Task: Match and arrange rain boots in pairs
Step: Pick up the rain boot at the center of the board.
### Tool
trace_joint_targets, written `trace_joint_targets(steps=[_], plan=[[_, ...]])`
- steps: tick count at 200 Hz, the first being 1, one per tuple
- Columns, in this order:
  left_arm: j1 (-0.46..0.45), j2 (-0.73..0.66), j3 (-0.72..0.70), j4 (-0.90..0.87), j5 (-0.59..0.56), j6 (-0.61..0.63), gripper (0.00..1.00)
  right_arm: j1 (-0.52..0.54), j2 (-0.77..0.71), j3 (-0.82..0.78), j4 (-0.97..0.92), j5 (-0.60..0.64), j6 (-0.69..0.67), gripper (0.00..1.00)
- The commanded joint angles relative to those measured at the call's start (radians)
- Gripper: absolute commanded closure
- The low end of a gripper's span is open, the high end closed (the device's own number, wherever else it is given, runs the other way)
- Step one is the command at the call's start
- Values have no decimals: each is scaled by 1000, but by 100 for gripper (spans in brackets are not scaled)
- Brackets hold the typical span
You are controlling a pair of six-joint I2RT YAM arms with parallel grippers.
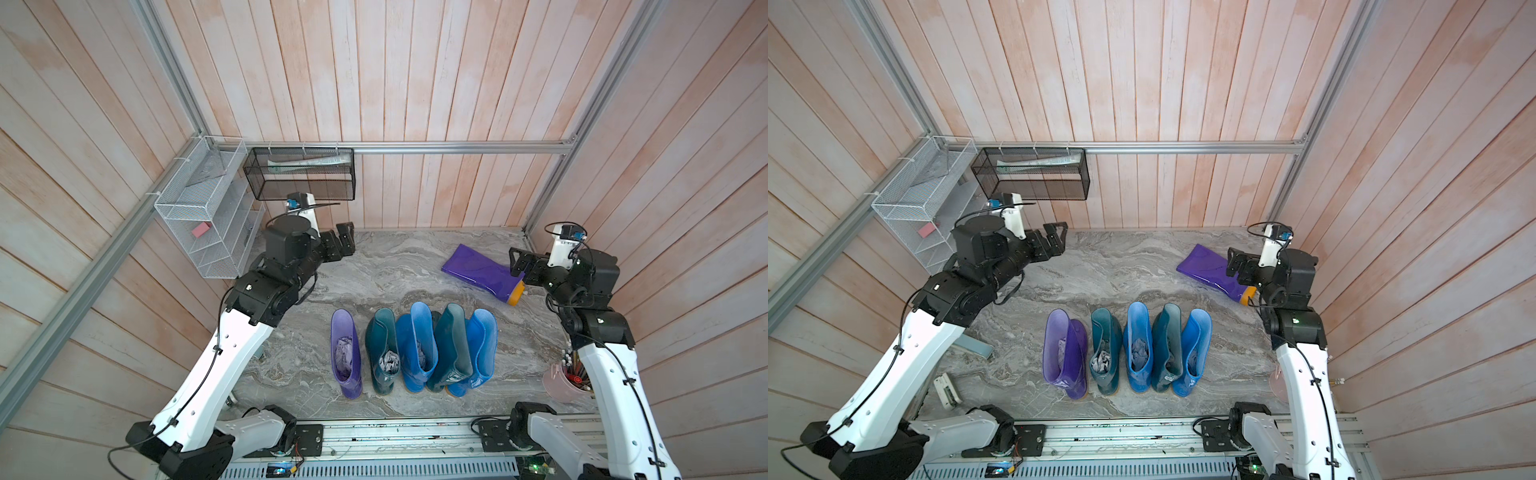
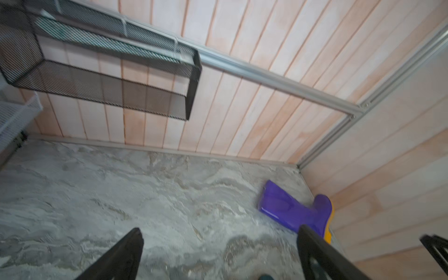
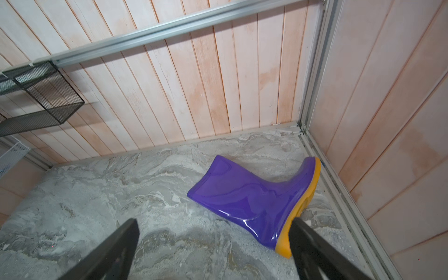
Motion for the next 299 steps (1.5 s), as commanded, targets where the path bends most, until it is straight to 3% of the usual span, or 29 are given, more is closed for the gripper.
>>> trace_joint_targets(steps=[1,52,105,214,250,276,299], plan=[[-92,30,102,-287,-48,-65,0,5,12,3,-54,-27,22,2],[-282,67,220,-529,-92,-235,3,6,11,-16,-79,-55,48,3],[-451,77,184,-597,-71,-345,8,5,-27,-31,-110,-50,42,3],[-579,182,117,-662,-115,-461,18,5,-48,-45,-130,-42,34,3],[-591,209,63,-603,-78,-463,21,5,-50,-52,-123,-46,33,3],[-591,226,41,-602,-79,-466,30,5,-53,-55,-122,-49,34,3],[-591,229,16,-593,-75,-471,48,5,-57,-65,-116,-56,35,3]])
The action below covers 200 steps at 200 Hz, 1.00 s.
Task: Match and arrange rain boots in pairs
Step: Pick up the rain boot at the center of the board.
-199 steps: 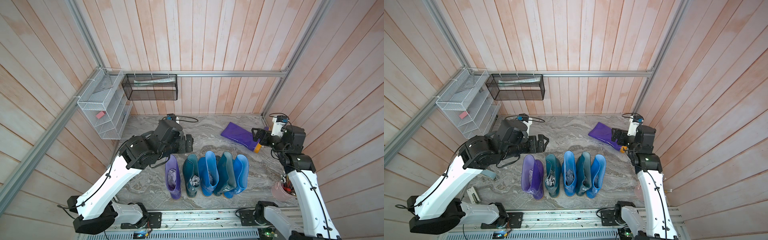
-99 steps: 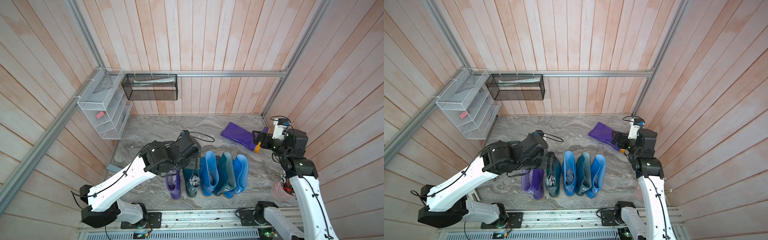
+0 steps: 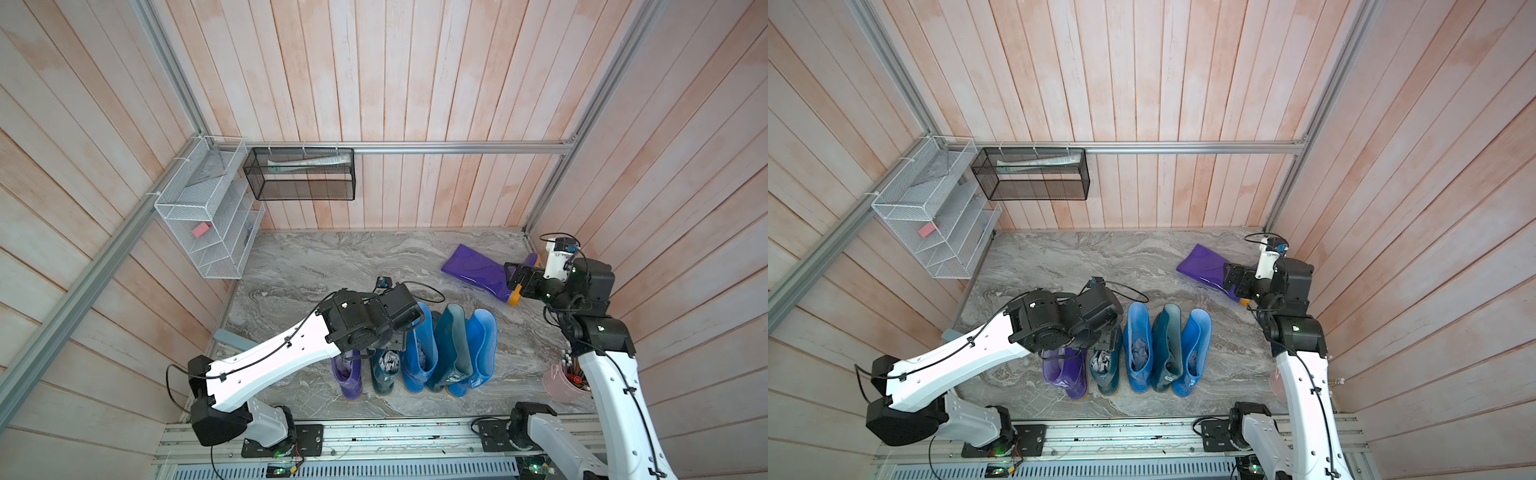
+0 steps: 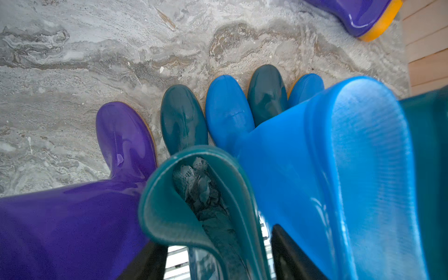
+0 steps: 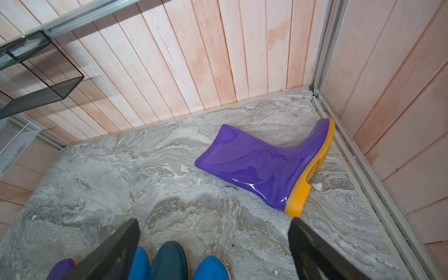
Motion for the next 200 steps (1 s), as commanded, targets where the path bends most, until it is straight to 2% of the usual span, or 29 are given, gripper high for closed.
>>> trace_joint_targets(steps=[1,27,44,62,160,200], plan=[[-3,6,-26,18,12,-3,49,4,-9,-18,-4,-15,-5,3],[-5,5,-59,44,28,-4,79,4,-10,-20,1,-20,-4,3],[-5,5,-55,40,20,-6,92,6,-7,-13,1,-20,-6,3],[-4,3,-39,32,8,-9,100,6,-3,-2,-1,-20,-11,3],[1,86,243,-120,-111,42,100,4,5,0,13,-51,-17,4],[57,82,261,-79,-100,118,100,4,2,-5,16,-65,-16,4]])
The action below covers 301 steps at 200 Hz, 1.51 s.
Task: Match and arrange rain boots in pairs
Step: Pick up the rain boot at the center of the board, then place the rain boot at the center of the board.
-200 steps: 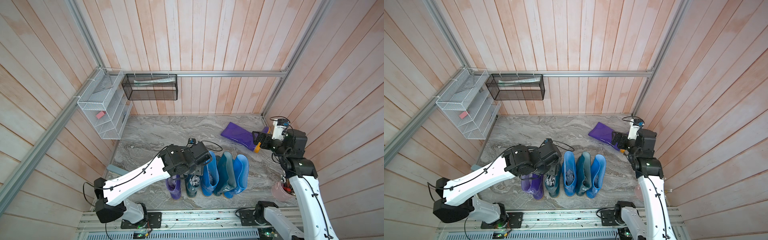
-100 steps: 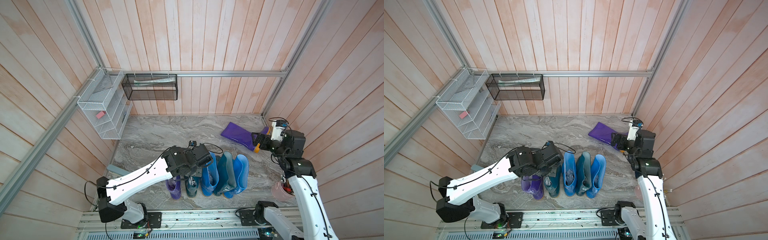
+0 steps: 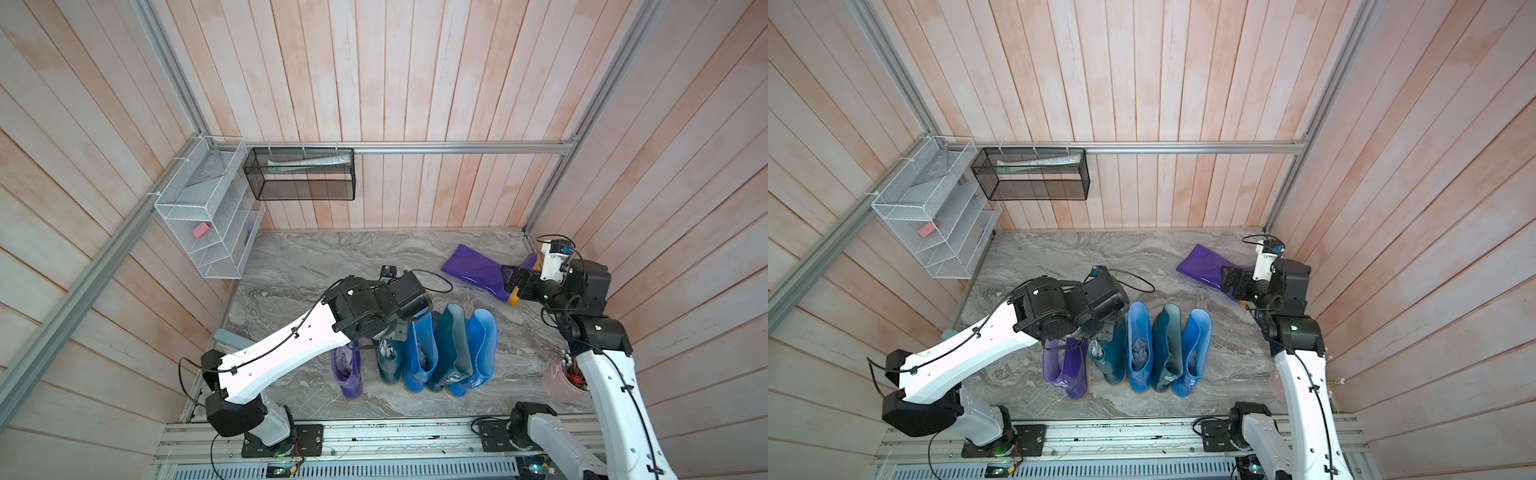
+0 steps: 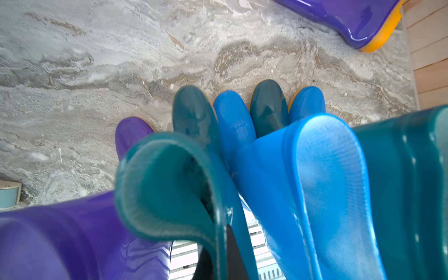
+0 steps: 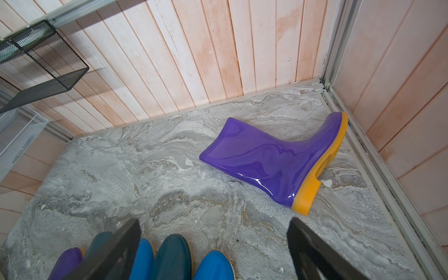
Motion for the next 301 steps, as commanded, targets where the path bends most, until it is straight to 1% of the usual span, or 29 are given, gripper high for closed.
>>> trace_joint_targets(steps=[1,38,58,62,96,120,164,184,210,254,301], plan=[[36,-15,39,56,-44,73,100,4,0,11,12,-23,-13,4],[107,-32,46,127,-14,187,100,5,1,5,16,-29,-8,5],[141,-33,50,177,23,251,100,5,0,-3,16,-30,-1,5],[177,-32,52,188,30,263,100,4,0,-3,16,-30,1,5],[297,-29,58,269,90,349,100,3,-2,-6,14,-35,8,5],[390,-26,64,354,155,422,100,5,2,-2,11,-35,8,5],[549,11,80,499,228,557,100,5,17,5,3,-32,9,6],[624,32,81,543,241,611,100,4,20,13,-5,-25,7,6],[687,59,81,570,222,702,100,5,20,23,-19,-12,0,6],[754,97,81,579,113,816,100,5,31,39,-29,-5,6,6],[819,90,78,595,17,912,100,6,15,13,-23,-8,14,7]])
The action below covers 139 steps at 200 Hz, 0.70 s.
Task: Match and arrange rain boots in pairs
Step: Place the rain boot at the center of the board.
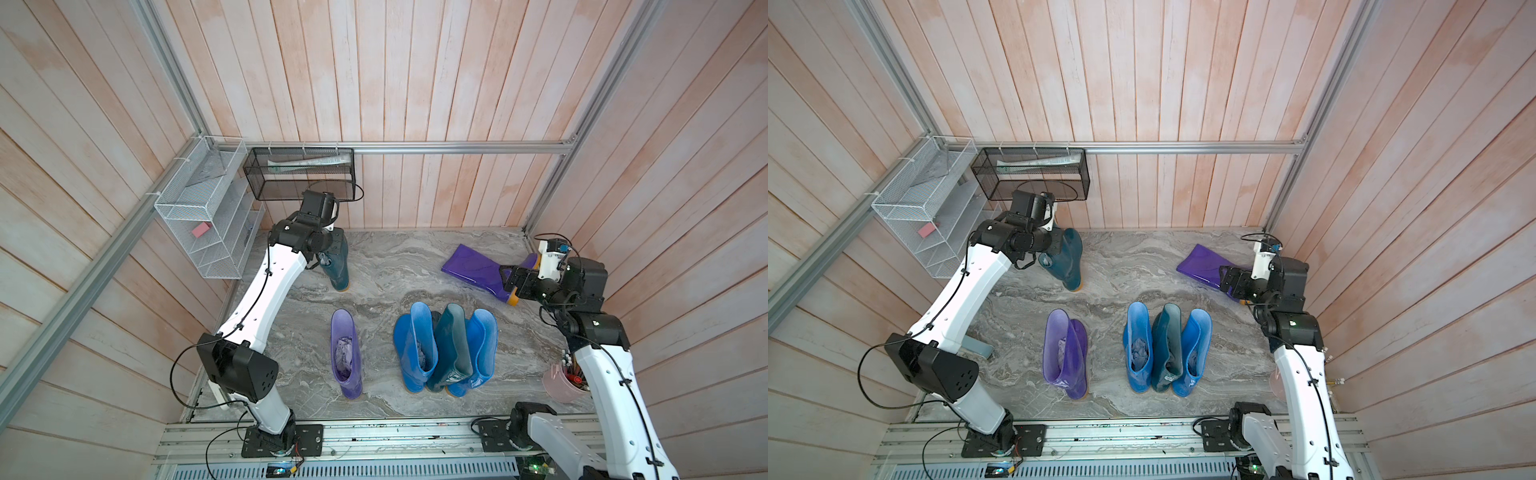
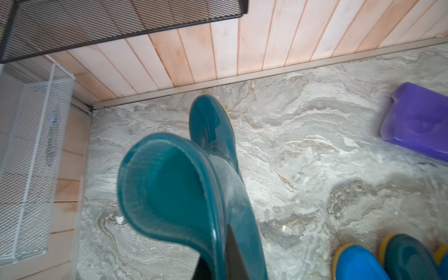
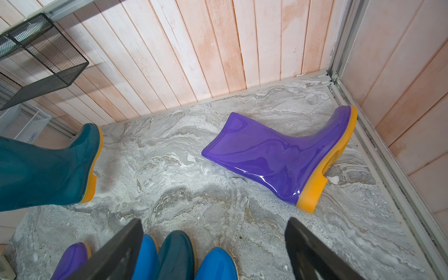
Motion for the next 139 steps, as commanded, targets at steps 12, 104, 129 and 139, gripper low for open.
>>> trace_joint_targets(steps=[12,104,129,139], plan=[[32,-30,40,126,-107,136,100,7,-14,1,-14,7,6,7],[78,63,36,189,-290,356,100,6,-15,11,-27,4,-12,7],[80,74,9,244,-293,433,100,6,-18,6,-29,4,-14,7],[79,79,0,270,-313,460,100,6,-16,8,-28,5,-12,7]])
